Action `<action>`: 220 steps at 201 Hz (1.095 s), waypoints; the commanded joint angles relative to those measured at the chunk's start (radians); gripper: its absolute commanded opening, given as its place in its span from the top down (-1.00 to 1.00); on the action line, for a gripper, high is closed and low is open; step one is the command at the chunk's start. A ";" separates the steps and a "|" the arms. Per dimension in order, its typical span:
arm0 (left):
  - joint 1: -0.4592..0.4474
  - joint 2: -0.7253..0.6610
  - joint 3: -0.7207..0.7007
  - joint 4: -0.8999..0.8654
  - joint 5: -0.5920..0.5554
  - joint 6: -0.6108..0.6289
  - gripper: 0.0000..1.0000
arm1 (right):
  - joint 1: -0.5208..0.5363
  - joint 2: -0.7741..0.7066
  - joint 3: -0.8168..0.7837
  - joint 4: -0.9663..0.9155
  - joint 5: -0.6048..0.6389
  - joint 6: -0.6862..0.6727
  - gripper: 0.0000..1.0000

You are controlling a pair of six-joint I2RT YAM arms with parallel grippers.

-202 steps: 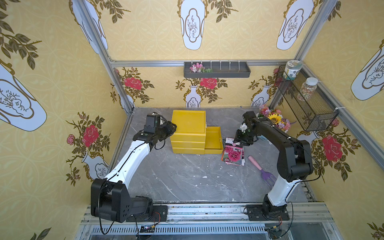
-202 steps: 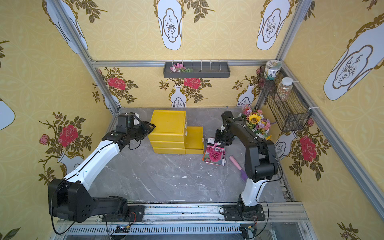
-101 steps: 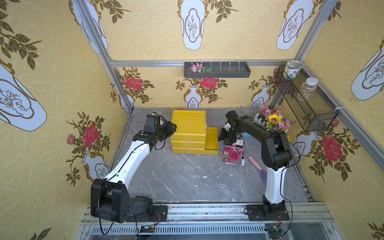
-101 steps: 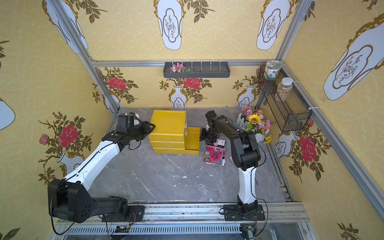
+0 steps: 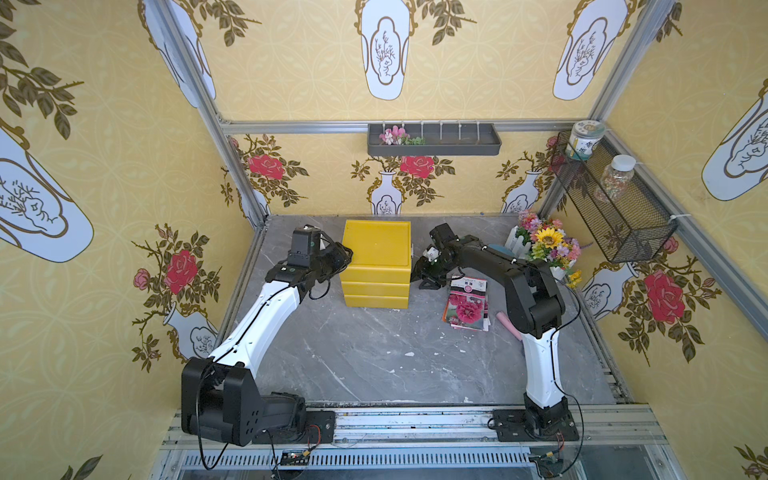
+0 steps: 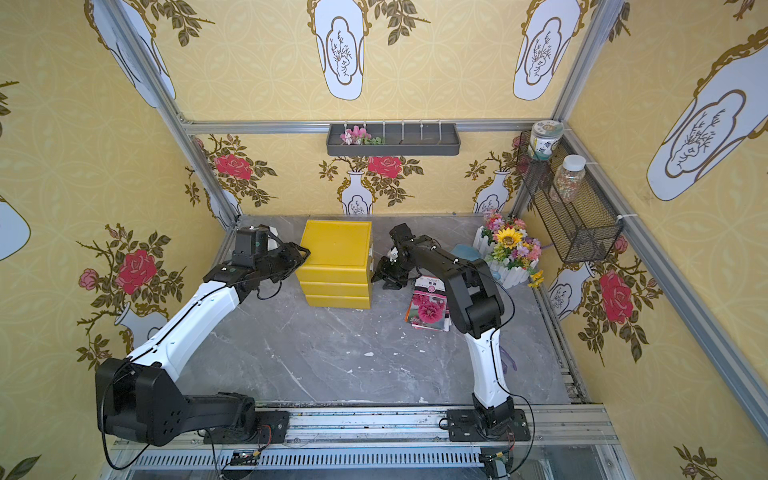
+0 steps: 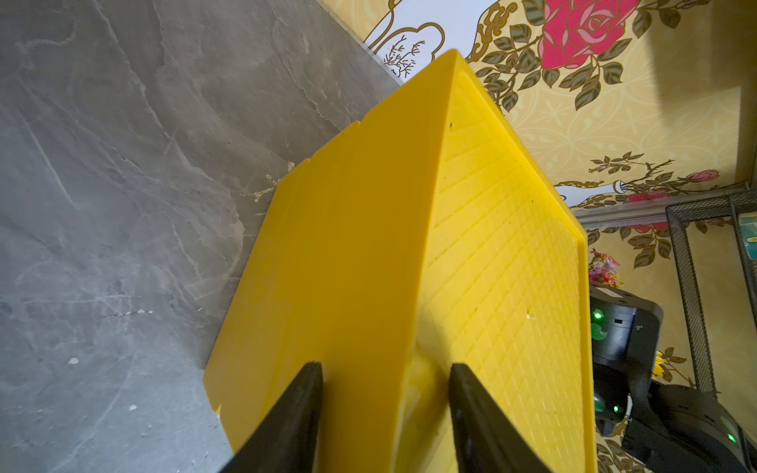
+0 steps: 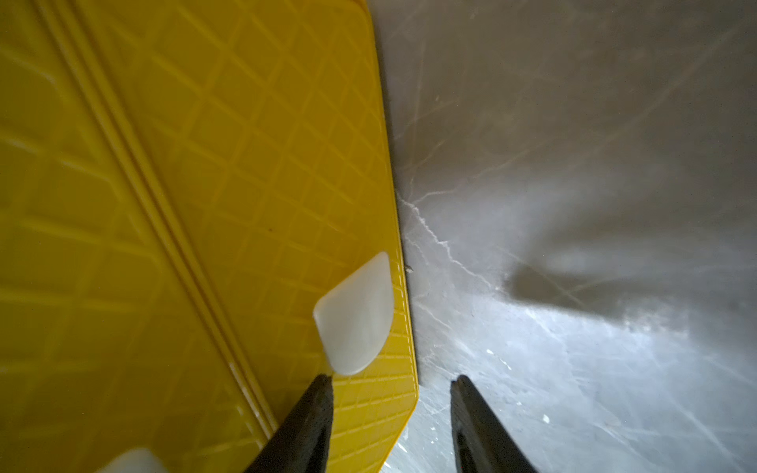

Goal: Take the seed bags out of the drawer
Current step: Close the drawer in the storage box, then reset both arms

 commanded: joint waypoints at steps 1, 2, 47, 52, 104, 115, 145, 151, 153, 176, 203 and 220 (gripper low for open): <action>-0.002 0.001 -0.004 -0.126 -0.011 0.025 -0.08 | -0.001 -0.030 -0.006 0.063 -0.060 0.007 -0.04; -0.002 0.001 -0.003 -0.127 -0.012 0.025 -0.08 | -0.003 -0.032 -0.007 0.062 -0.059 0.006 -0.04; -0.002 -0.123 0.068 -0.143 -0.169 0.059 -0.35 | -0.072 -0.188 -0.032 -0.107 0.160 -0.164 -0.26; -0.001 -0.150 0.060 -0.132 -0.199 0.060 -0.72 | -0.080 -0.212 -0.038 -0.119 0.193 -0.188 -0.29; -0.001 -0.473 -0.202 0.142 -0.581 0.145 -1.00 | -0.149 -0.527 -0.193 -0.001 0.491 -0.344 -0.35; -0.001 -0.532 -0.288 0.240 -0.616 0.232 -1.00 | -0.157 -0.586 -0.242 0.059 0.540 -0.354 -0.41; -0.001 -0.721 -0.569 0.494 -0.818 0.328 -1.00 | -0.199 -0.630 -0.340 0.194 0.560 -0.337 -0.94; -0.002 -0.758 -0.625 0.548 -0.867 0.329 -1.00 | -0.200 -0.626 -0.346 0.208 0.581 -0.338 -0.95; -0.002 -0.770 -0.642 0.562 -0.879 0.335 -1.00 | -0.203 -0.623 -0.346 0.209 0.573 -0.344 -0.95; -0.001 -0.842 -0.773 0.650 -0.953 0.383 -1.00 | -0.258 -0.617 -0.340 0.199 0.516 -0.366 -0.99; -0.002 -0.795 -0.864 0.659 -0.991 0.364 -1.00 | -0.263 -0.780 -0.598 0.512 0.643 -0.476 -0.95; -0.001 -0.741 -0.909 0.684 -1.028 0.343 -1.00 | -0.269 -0.853 -0.770 0.704 0.718 -0.585 -0.95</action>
